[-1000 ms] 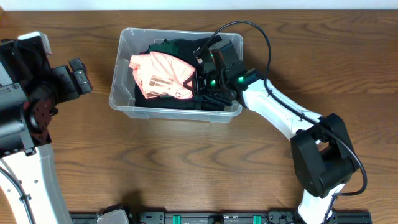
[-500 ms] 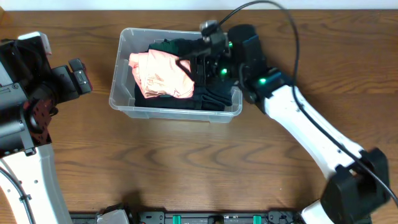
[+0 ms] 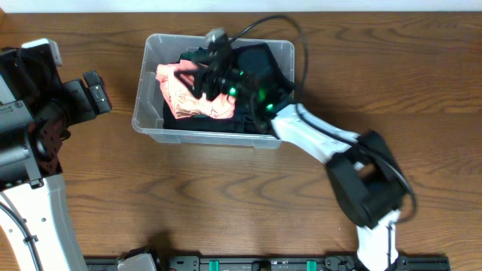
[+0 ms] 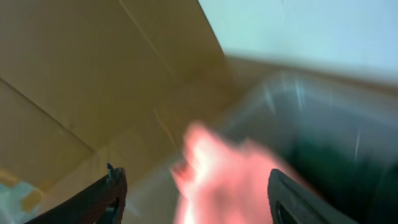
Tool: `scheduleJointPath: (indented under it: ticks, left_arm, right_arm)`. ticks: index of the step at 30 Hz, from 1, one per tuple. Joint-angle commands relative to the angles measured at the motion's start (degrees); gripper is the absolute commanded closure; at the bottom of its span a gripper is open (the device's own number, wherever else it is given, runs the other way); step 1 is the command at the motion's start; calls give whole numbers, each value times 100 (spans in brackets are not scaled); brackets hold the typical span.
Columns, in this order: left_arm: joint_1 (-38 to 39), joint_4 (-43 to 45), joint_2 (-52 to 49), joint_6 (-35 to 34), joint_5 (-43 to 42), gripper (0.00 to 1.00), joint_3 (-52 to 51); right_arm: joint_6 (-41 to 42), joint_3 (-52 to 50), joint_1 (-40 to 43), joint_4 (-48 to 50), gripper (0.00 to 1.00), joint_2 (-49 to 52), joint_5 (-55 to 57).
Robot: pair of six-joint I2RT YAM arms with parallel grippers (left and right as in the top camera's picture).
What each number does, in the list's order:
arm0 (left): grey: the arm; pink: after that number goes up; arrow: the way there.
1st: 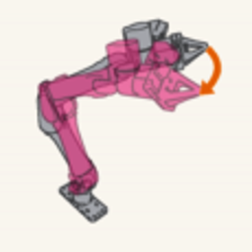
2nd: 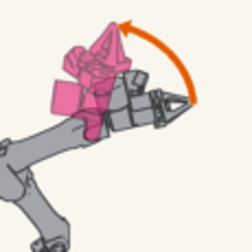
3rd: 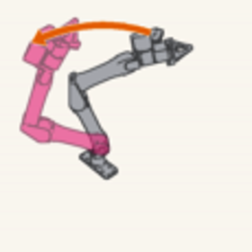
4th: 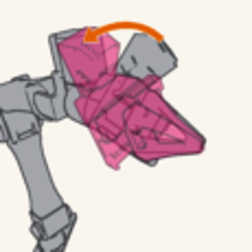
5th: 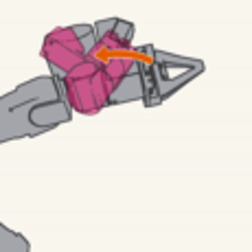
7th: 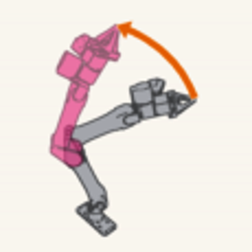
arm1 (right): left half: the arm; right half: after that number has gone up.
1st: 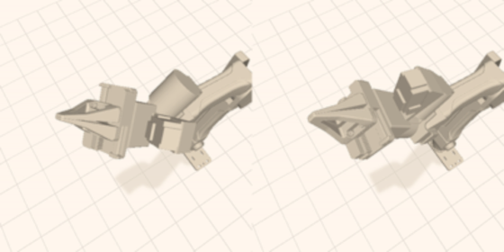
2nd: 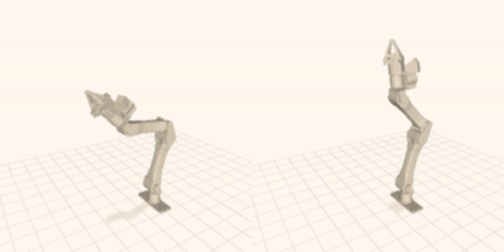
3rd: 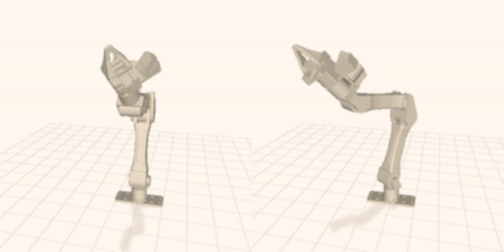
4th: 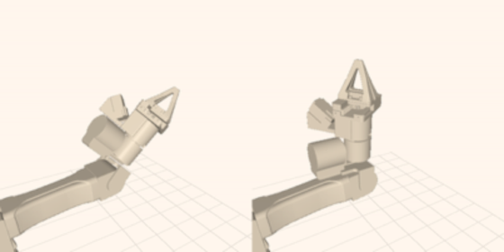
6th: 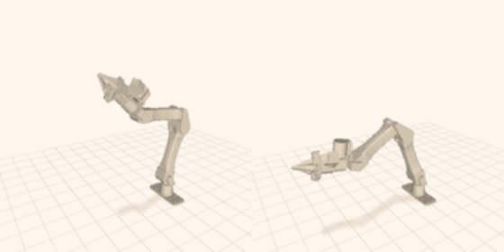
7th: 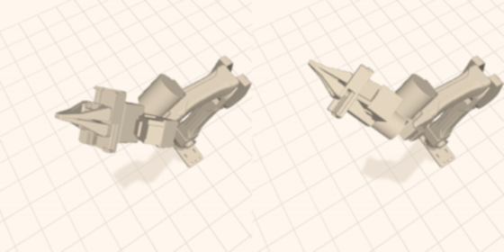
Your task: Pack container
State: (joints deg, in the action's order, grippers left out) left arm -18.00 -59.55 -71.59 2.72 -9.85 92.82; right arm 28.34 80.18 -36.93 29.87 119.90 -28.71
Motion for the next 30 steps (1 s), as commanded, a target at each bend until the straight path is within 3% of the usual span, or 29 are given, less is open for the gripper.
scheduleJointPath:
  ticks: [1, 6, 9, 14, 18, 22, 26, 30]
  left_arm:
    - [-26, 0, -15, -90, 48, 2, 15]
    - [-26, 0, -15, -90, 48, 2, 15]
    - [-26, 0, -15, -90, 46, 2, 15]
    - [-26, 0, -15, -90, 48, 2, 15]
    - [-26, 0, -15, -90, 46, 2, 15]
    - [-26, 0, -15, -90, 46, 2, 15]
    - [-26, 0, -15, -90, 46, 2, 15]
    - [-26, 0, -15, -90, 46, 2, 15]
  right_arm:
    - [476, -24, -87, -98, 32, 643, 22]
    - [654, -26, 4, -1073, 37, 955, -116]
    - [588, -24, 66, -1169, 37, 822, -439]
    - [256, -24, 184, -1294, 30, 170, -660]
    - [-649, -26, 396, -1880, 14, -756, -605]
    - [-1670, -24, 811, -3200, 3, -1825, 201]
    - [-2448, -24, 1547, -4640, 1, -2850, 1303]
    - [-2771, -26, 2356, -5458, 1, -3595, 1873]
